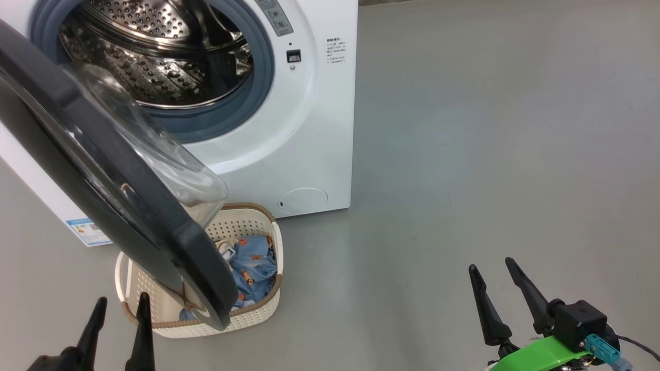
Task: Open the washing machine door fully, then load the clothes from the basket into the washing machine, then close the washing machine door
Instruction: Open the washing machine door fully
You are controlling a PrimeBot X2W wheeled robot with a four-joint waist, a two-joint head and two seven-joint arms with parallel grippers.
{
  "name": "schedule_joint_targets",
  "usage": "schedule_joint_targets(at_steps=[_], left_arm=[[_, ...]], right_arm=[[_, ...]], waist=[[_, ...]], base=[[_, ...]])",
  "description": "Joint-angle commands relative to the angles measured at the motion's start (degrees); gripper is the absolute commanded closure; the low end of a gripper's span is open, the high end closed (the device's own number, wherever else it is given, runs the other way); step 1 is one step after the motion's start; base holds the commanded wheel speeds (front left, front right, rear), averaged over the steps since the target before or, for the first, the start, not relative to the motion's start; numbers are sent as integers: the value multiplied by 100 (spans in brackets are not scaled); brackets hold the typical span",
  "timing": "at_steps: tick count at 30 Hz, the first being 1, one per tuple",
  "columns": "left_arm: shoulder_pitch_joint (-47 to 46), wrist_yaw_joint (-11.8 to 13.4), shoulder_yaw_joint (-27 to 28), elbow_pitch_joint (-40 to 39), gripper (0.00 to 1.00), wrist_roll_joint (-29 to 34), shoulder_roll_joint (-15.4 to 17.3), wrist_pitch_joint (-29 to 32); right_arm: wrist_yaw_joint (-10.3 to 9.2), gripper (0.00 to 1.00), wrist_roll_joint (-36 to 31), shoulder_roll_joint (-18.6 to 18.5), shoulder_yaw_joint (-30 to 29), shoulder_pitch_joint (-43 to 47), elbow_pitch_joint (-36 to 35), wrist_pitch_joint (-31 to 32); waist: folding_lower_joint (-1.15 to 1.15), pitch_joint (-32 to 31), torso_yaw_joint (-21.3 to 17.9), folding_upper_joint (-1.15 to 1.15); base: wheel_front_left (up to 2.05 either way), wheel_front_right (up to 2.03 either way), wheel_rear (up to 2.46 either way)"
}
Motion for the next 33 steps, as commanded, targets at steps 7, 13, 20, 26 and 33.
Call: schedule_joint_targets(at_steps=[7, 13, 20, 26, 33], left_arm=[[-124, -14, 204, -78, 0, 19, 65, -37], [-135, -14, 207, -42, 0, -9, 70, -37], [-161, -14, 208, 0, 0, -34, 70, -37], [-166, -14, 221, 35, 0, -49, 70, -37], [-182, -14, 227, 61, 0, -66, 79, -37]], right_arm=[[10, 0, 46, 5, 120, 11, -82, -69], [10, 0, 21, 5, 103, 9, -76, -69], [10, 0, 3, 5, 104, -13, -56, -69], [10, 0, -1, 5, 122, -19, -4, -69], [10, 0, 1, 5, 132, -32, 43, -69]], waist=[[0, -5, 22, 0], [0, 15, 50, 0], [0, 27, 95, 0], [0, 26, 119, 0], [0, 42, 120, 0]], base=[[0, 0, 0], [0, 0, 0], [0, 0, 0], [0, 0, 0], [0, 0, 0]])
